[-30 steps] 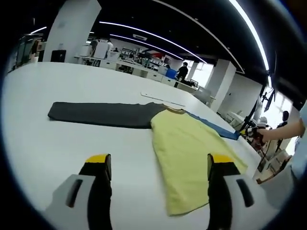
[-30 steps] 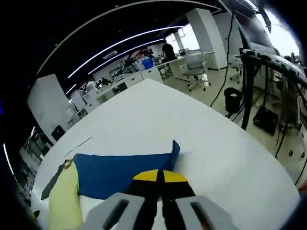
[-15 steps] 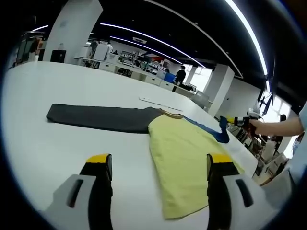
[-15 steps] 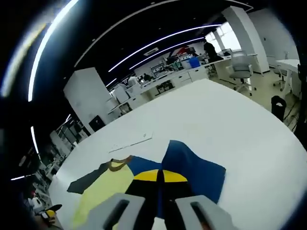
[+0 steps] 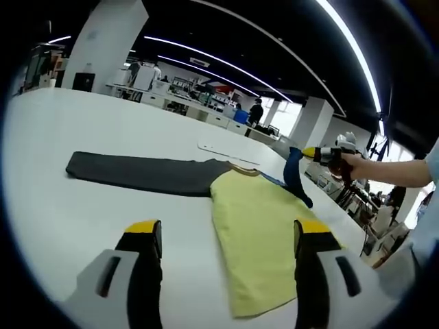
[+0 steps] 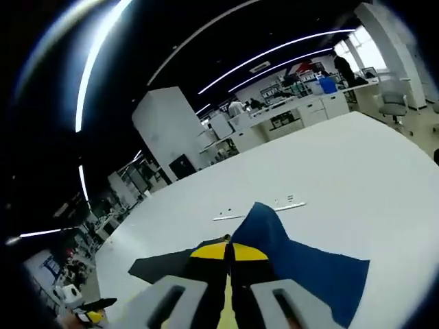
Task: Fold the garment on the visible template until the final outline fits inside the template.
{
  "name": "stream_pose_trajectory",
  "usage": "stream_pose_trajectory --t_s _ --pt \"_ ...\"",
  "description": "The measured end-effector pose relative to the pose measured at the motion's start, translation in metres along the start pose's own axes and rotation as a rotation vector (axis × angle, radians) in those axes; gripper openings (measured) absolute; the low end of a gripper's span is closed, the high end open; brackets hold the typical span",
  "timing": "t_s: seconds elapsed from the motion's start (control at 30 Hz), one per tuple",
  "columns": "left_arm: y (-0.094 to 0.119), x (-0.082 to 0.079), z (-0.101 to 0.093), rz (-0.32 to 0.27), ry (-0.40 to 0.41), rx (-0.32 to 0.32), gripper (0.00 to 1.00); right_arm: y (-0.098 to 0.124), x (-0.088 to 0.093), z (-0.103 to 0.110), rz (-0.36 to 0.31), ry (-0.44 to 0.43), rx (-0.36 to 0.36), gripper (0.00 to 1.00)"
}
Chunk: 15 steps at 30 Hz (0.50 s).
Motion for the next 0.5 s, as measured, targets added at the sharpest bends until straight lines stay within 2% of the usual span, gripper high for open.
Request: stream_pose_trajectory --t_s 0.27,0.43,0.5 --pt "0.001 -0.001 0.001 -0.01 0.017 0.001 0.75 -0.044 0.008 0.053 0.02 0.008 -0.112 0.0" --pt "0.001 0.0 0.002 -0.01 0.022 0.002 0.74 -0.072 0.031 0.079 0.064 0.026 -0.124 0.0" --pt "0.001 0.0 0.003 -0.007 0.024 0.001 0.74 -0.081 0.042 0.084 0.093 0.062 -0.119 0.0"
Point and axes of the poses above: the point that each gripper's makers call its tool centre point, and the gripper's own axes: y roughly backward along the fingers, z roughly to its left, x roughly out of its underside, the point moved 9 cm from there along y, roughly backward along the fingers, and after that the axes turned 2 degrees about -z, right-handed, at the moved point
